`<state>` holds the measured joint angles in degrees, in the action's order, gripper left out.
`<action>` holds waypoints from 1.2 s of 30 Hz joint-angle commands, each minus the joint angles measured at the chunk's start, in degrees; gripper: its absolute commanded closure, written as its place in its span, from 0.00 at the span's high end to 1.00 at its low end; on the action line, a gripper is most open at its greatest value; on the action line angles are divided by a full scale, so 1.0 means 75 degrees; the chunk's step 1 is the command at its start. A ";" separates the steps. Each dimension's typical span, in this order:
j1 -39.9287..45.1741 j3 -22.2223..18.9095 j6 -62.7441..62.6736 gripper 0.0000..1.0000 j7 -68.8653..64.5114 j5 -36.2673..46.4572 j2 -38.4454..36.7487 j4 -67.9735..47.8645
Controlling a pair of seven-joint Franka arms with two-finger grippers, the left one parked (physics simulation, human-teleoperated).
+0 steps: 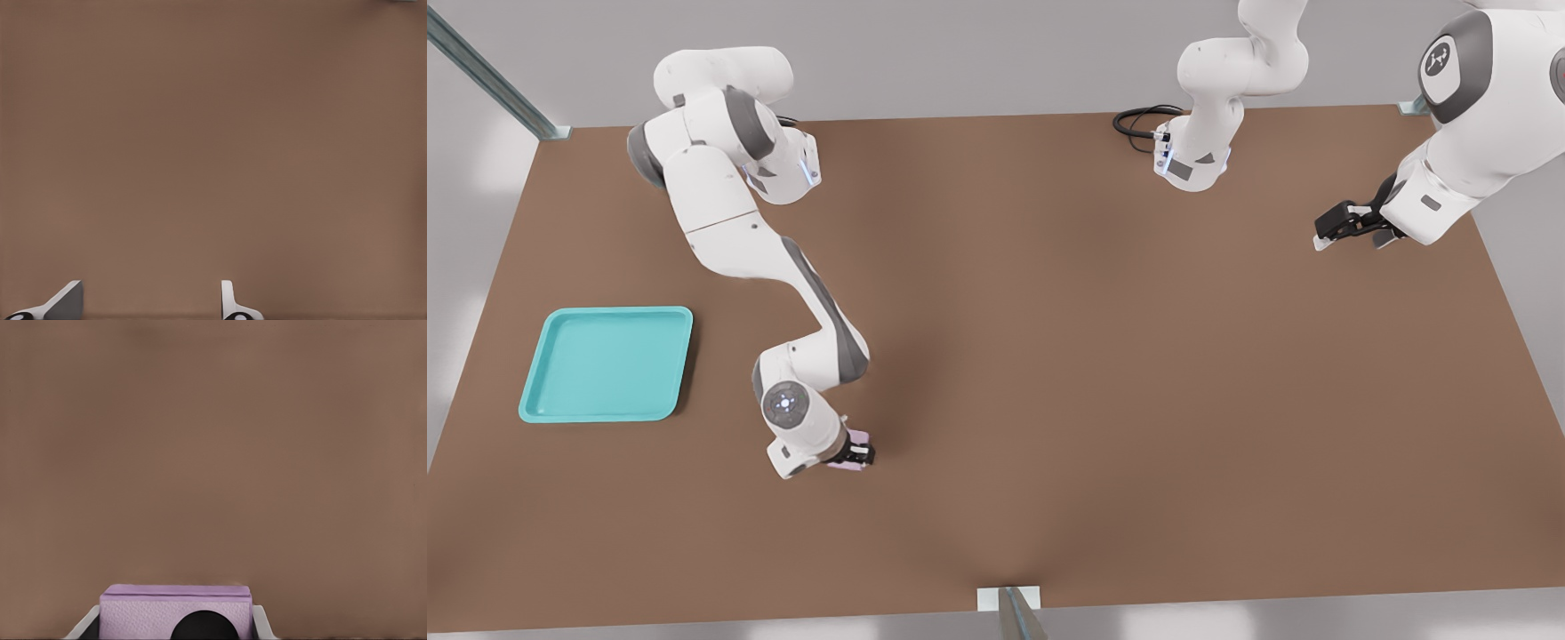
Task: Keep left arm still and place phone on the tray with right arm
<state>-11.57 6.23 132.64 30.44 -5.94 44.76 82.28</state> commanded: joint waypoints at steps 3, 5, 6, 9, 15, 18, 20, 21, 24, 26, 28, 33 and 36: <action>0.0721 0.0013 -0.1161 0.78 -0.1175 -0.0039 -0.1432 0.1275; 0.1307 0.0025 -0.1173 0.78 -0.2042 -0.0028 -0.2112 0.2072; 0.1729 0.0025 -0.1173 0.78 -0.2581 -0.0028 -0.2428 0.2435; 0.3428 0.0517 -0.1173 0.78 -0.4327 -0.0028 -0.3003 0.3197; 0.5479 0.0517 -0.1091 0.78 -0.7164 -0.0028 -0.2816 0.3455; 0.5819 0.0517 -0.1091 0.86 -0.7469 -0.0028 -0.2628 0.3455; 0.5808 0.0517 -0.1173 1.00 -0.7422 -0.0028 -0.2616 0.3327; 0.5773 0.0517 -0.1173 1.00 -0.7399 -0.0016 -0.2616 0.3174; 0.5679 0.1138 -0.2554 1.00 -0.7352 -0.0004 -0.2628 0.1125; 0.4989 0.1572 -0.3749 1.00 -0.6615 -0.0051 -0.2698 -0.0199; 0.3608 0.1280 -0.4699 1.00 -0.5619 -0.0004 -0.3446 -0.0939; 0.0769 -0.1416 -0.6130 1.00 -0.4598 0.0828 -0.5101 -0.0459; 0.0757 -0.1393 -0.6071 1.00 -0.4586 0.0746 -0.5159 -0.0201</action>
<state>-5.47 -3.79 93.47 -4.56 -1.59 6.24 80.36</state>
